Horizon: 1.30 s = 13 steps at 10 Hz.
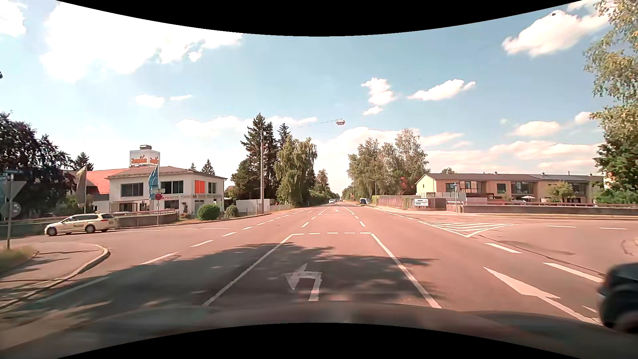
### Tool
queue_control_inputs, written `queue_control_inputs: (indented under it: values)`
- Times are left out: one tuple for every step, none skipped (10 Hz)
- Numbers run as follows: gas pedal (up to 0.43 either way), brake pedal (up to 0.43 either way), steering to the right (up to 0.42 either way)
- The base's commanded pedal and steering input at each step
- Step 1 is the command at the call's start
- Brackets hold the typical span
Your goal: Follow the waypoints while adhering to traffic rules and regulations
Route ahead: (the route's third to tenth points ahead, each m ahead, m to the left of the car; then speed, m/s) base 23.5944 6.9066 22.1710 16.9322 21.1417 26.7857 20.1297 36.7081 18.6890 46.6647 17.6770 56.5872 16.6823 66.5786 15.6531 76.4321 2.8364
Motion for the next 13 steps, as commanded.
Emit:
queue_control_inputs:
  values:
    - [0.0, 0.043, -0.005]
    - [0.0, 0.043, -0.004]
    - [0.0, 0.043, -0.004]
    - [0.0, 0.043, -0.003]
    - [0.0, 0.043, -0.003]
    - [0.0, 0.043, -0.002]
    - [0.0, 0.043, -0.002]
    - [0.0, 0.043, -0.002]
    - [0.0, 0.061, -0.002]
    - [0.0, 0.116, -0.002]
    - [0.0, 0.128, -0.002]
    - [0.0, 0.122, -0.002]
    - [0.0, 0.116, -0.002]
